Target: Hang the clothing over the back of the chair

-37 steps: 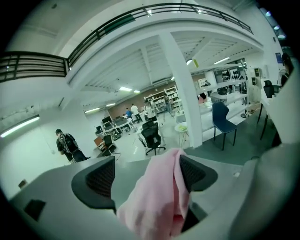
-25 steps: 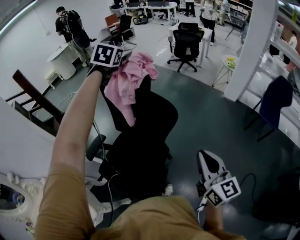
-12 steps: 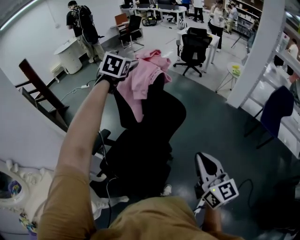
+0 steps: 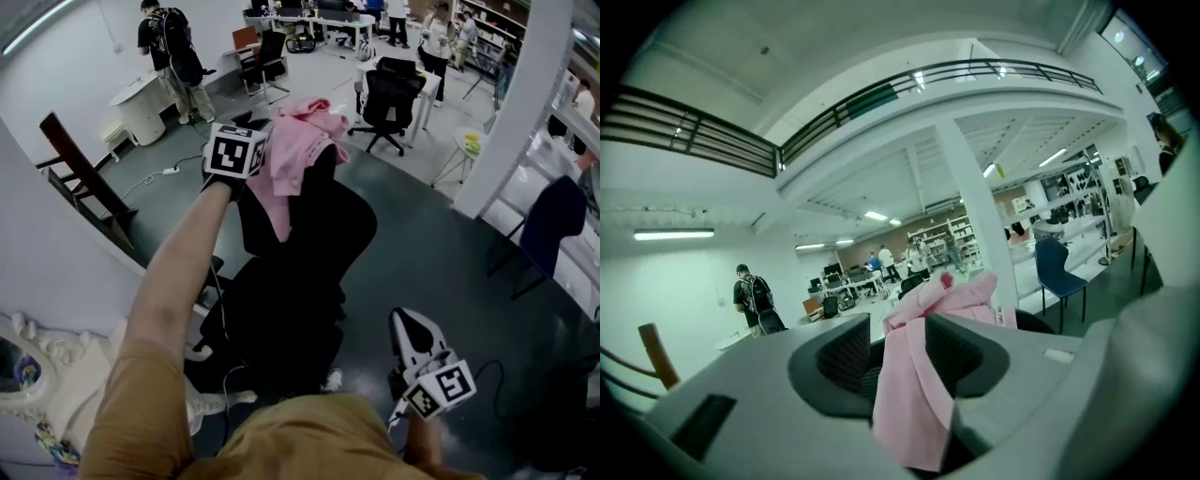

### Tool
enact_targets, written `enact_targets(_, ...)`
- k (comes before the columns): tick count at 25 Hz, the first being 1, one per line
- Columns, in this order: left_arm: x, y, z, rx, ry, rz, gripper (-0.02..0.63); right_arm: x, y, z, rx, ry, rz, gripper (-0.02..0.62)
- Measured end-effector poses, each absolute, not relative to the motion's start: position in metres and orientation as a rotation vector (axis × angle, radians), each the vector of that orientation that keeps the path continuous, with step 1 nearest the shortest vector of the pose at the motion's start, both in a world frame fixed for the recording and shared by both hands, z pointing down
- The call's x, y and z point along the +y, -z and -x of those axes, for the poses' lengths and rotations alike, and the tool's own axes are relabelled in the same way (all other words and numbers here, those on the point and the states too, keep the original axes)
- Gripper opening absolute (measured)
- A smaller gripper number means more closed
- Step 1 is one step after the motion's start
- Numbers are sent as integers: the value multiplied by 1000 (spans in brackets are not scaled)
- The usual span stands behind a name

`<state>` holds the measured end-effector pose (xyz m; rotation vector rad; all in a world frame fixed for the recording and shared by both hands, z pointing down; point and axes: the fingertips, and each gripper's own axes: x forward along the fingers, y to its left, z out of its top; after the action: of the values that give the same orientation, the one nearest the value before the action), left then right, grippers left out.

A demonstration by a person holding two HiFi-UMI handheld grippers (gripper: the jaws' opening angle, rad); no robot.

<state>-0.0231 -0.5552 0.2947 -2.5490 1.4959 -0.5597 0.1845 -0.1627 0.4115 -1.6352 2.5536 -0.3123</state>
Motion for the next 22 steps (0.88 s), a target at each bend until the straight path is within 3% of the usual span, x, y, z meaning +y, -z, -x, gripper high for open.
enact_targets(8, -509, -284, 63, 1575, 304, 2614, 11, -166, -402, -165, 2594, 279, 1572, 5)
enact_targets(22, -348, -243, 175, 1566, 18, 2431, 5, -184, -381, -132, 2630, 225, 1472, 5)
